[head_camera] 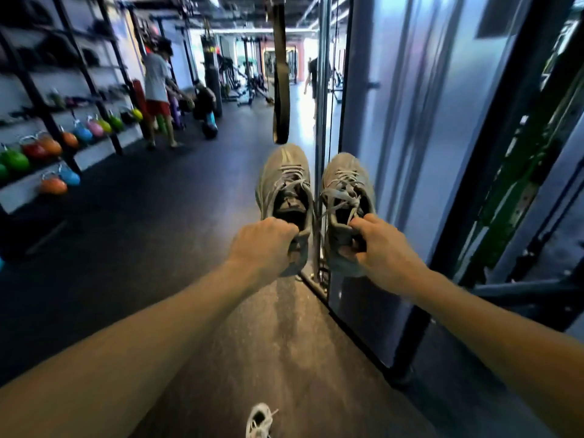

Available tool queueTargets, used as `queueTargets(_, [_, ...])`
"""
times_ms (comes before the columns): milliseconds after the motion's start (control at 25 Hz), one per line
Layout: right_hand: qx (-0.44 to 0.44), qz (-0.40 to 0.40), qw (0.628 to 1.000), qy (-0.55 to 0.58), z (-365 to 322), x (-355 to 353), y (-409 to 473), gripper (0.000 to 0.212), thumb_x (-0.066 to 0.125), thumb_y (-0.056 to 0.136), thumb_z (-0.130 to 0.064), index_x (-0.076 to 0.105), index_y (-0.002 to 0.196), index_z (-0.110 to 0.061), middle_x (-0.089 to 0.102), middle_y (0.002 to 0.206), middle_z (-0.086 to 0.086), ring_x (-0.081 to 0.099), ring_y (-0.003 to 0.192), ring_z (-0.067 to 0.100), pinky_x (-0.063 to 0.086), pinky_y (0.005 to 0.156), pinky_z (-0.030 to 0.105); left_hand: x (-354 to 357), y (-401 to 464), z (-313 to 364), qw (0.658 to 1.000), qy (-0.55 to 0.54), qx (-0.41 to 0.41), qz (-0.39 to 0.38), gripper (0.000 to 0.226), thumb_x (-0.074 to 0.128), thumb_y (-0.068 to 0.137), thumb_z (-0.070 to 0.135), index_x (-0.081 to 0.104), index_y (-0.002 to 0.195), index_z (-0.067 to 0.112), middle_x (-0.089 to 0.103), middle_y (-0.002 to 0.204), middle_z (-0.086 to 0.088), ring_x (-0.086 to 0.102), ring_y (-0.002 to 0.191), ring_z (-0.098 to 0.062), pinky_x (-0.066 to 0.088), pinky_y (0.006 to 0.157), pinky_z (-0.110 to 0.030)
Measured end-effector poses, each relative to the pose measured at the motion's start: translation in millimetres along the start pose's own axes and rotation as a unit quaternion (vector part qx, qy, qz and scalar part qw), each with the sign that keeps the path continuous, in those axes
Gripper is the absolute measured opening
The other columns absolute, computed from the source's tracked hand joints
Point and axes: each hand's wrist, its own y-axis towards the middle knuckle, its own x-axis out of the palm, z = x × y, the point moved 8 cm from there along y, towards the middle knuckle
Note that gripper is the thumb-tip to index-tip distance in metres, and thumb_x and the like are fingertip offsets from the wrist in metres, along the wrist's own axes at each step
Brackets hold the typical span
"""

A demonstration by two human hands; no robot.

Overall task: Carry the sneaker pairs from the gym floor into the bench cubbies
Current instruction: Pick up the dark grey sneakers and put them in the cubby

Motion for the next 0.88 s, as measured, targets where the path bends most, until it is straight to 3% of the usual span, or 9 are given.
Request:
queueTargets(160, [-0.043, 0.063, 0.997, -0.031, -81.9, -120.3, 28.0, 0.022, 0.068, 0.081, -0.024, 0.060, 0.101, -0.021, 0.044, 0.090, -0.006, 0.050, 0.080, 0.021, 0.041, 0.068, 0.032, -148.7, 11.9, 1.8, 0.997, 0.040, 0.011, 0.068, 0.019, 0.067, 0.081, 0.038, 0.058, 0.083, 0.021, 0.062, 0.086, -0.006, 0.061, 0.078, -0.029, 0.033, 0.056, -0.030])
queueTargets(360, [-0.065, 0.079, 0.993, -0.067, -164.8, -221.3, 3.8, 0.024, 0.066, 0.082, -0.025, 0.057, 0.103, -0.019, 0.045, 0.095, -0.003, 0.054, 0.088, 0.028, 0.048, 0.075, 0.041, -263.3, -16.8, 27.5, 0.996, 0.018, 0.009, 0.087, 0.020, 0.066, 0.081, 0.036, 0.053, 0.075, 0.022, 0.060, 0.079, -0.004, 0.061, 0.078, -0.029, 0.034, 0.055, -0.029])
queueTargets(480, [-0.082, 0.090, 0.990, -0.076, -200.3, -266.6, -29.5, 0.021, 0.066, 0.081, -0.024, 0.057, 0.099, -0.016, 0.047, 0.094, -0.001, 0.055, 0.088, 0.030, 0.048, 0.075, 0.041, -311.7, -47.1, 49.5, 0.996, 0.014, 0.013, 0.090, 0.021, 0.065, 0.082, 0.036, 0.052, 0.076, 0.022, 0.062, 0.085, -0.005, 0.060, 0.081, -0.029, 0.038, 0.057, -0.030])
queueTargets(680, [-0.091, 0.109, 0.987, -0.078, -231.0, -323.4, -101.1, 0.019, 0.065, 0.082, -0.026, 0.055, 0.095, -0.016, 0.046, 0.092, -0.002, 0.055, 0.085, 0.029, 0.048, 0.074, 0.043, -366.4, -109.0, 96.9, 0.994, -0.001, 0.007, 0.105, 0.024, 0.068, 0.079, 0.033, 0.048, 0.070, 0.021, 0.056, 0.075, -0.003, 0.061, 0.079, -0.032, 0.038, 0.056, -0.030])
queueTargets(880, [-0.077, 0.100, 0.988, -0.091, -250.4, -375.1, -194.2, 0.023, 0.065, 0.081, -0.027, 0.057, 0.102, -0.019, 0.048, 0.094, -0.003, 0.055, 0.084, 0.025, 0.050, 0.077, 0.043, -407.6, -178.5, 164.7, 0.995, -0.012, 0.013, 0.103, 0.020, 0.069, 0.077, 0.035, 0.057, 0.078, 0.018, 0.065, 0.086, -0.006, 0.062, 0.083, -0.032, 0.038, 0.057, -0.029])
